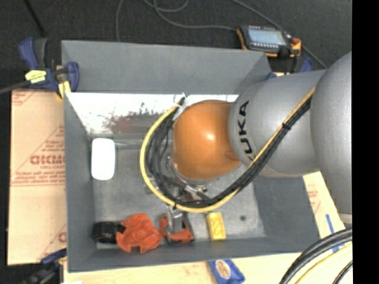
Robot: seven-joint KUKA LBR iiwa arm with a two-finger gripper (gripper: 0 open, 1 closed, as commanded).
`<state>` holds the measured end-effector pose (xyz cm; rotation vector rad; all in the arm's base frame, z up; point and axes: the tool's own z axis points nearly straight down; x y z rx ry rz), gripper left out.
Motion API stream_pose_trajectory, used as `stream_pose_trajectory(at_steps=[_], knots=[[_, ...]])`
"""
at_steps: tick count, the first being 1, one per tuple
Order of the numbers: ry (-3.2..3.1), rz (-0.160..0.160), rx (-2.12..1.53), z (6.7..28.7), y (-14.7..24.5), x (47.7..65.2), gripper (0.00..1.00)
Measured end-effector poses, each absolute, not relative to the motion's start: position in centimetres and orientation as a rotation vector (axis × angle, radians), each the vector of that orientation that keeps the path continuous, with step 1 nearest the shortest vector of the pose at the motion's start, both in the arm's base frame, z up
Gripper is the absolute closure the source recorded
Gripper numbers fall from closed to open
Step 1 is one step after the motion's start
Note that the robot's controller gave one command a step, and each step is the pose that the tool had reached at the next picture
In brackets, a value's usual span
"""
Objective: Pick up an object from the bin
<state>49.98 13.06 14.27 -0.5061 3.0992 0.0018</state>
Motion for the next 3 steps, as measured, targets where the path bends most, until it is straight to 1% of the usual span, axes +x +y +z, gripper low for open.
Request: stream_pose_trajectory(at_steps=[1, 2, 3], knots=[[3.023, -0.001, -0.832, 8.0, 16.7, 48.1, 0.0], [3.033, 0.001, -0.809, 7.1, 18.5, 47.5, 1.0], [3.033, 0.001, -0.809, 7.1, 18.5, 47.5, 1.0]])
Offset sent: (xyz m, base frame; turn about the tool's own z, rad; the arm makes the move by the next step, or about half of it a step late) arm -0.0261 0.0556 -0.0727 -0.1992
